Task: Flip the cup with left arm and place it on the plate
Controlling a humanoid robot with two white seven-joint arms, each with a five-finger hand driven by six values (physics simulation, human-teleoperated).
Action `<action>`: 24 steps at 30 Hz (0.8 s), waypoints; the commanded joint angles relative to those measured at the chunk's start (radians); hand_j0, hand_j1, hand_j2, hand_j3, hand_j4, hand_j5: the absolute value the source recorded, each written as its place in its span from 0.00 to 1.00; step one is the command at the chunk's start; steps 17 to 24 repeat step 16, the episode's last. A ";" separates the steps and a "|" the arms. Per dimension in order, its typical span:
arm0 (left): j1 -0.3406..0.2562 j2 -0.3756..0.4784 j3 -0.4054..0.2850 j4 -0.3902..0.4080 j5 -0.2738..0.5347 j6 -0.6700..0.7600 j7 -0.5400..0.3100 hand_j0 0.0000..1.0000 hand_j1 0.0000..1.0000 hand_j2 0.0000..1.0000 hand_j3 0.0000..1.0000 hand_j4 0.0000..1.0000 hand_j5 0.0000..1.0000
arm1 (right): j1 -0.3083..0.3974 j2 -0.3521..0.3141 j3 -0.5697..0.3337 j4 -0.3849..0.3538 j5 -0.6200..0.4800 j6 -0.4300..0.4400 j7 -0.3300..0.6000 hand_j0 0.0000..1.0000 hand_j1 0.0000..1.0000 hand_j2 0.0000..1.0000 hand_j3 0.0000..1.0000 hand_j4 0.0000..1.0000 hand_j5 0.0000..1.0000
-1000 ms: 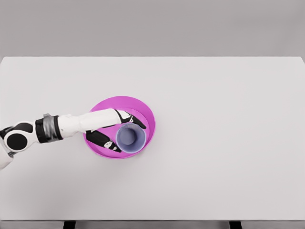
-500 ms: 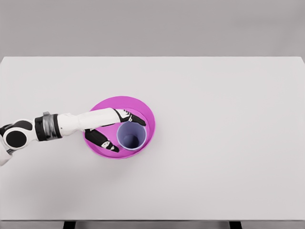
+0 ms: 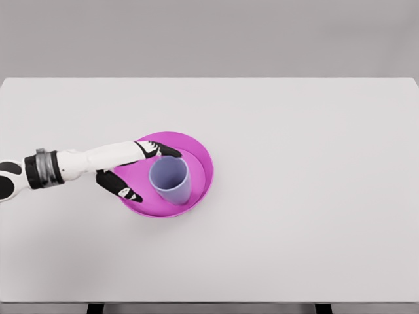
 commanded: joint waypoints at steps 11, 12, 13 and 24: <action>0.006 0.159 0.111 -0.039 0.006 0.001 -0.001 1.00 1.00 1.00 1.00 1.00 1.00 | 0.000 0.000 0.000 0.000 0.000 0.000 0.000 1.00 1.00 1.00 1.00 1.00 1.00; 0.006 0.192 0.151 -0.031 0.006 0.001 -0.001 1.00 1.00 1.00 1.00 1.00 1.00 | 0.000 0.000 0.000 -0.001 0.000 0.000 0.000 1.00 1.00 1.00 1.00 1.00 1.00; 0.006 0.206 0.177 -0.011 0.006 0.001 -0.001 1.00 1.00 1.00 1.00 1.00 1.00 | 0.000 0.000 0.000 0.000 0.000 0.000 0.000 1.00 1.00 1.00 1.00 1.00 1.00; 0.008 0.211 0.219 0.044 0.004 0.001 -0.002 1.00 1.00 1.00 1.00 1.00 1.00 | 0.000 0.000 0.000 0.000 0.000 0.000 0.000 1.00 1.00 1.00 1.00 1.00 1.00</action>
